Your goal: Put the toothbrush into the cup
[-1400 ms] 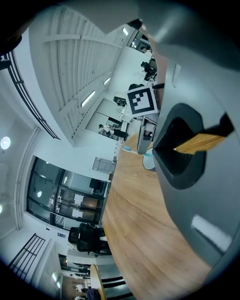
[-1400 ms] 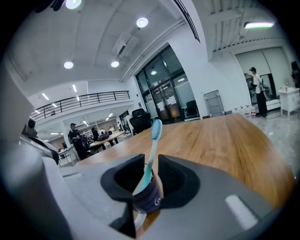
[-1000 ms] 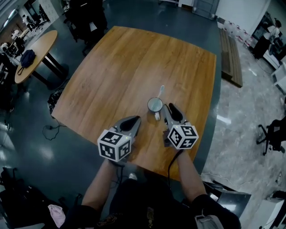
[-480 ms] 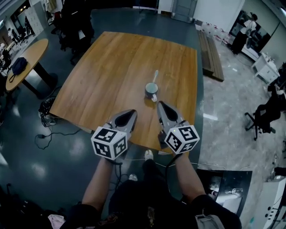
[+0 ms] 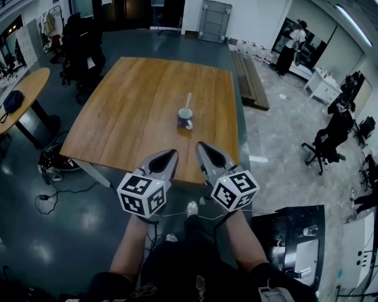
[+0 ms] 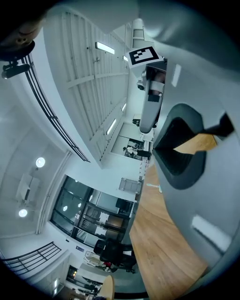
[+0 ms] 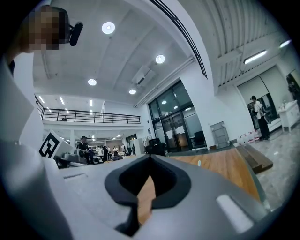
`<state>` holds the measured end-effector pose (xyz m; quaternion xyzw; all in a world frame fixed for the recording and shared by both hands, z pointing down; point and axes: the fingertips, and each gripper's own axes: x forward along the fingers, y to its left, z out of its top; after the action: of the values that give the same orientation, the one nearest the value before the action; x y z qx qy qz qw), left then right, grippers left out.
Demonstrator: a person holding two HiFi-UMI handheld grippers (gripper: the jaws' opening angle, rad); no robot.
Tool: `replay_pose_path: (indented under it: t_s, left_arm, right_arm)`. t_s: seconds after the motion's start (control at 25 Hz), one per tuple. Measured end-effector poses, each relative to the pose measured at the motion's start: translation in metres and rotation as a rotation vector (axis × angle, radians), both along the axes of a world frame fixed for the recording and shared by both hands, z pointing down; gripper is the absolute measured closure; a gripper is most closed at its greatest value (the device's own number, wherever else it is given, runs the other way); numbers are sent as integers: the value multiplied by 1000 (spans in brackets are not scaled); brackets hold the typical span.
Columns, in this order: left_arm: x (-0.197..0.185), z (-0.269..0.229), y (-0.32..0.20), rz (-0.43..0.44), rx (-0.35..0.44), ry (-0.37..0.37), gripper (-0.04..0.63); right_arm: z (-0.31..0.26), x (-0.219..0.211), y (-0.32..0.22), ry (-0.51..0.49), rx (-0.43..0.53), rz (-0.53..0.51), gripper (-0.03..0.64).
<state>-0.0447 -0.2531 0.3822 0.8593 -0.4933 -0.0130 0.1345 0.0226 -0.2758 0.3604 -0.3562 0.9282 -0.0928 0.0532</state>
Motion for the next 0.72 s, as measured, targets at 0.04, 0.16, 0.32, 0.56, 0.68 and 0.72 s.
replay_pose_path:
  t_s: [0.04,0.16,0.32,0.56,0.68,0.72]
  left_arm:
    - [1,-2,5,5,3,3,588]
    - [3,-9,15,16,11,7,588]
    - [0,-15,22,24,24,11,588]
    - [-2,-23,21,3,40,5,588]
    - [1,-26,20,1,48,-3,588]
    - [2,-26,20,2,51,-4,588]
  right_arm:
    - [-3,1,6,2,3,2,614]
    - [-12,1,18,4,17,7,614]
    - [-19,-3,26,-9,29,12,614]
    - [-24,-8,29,-33,28,-3,614]
    - [-26,-5,28,-37,31,-10,614]
    - [-27,-5,27,-37,34,-12,614]
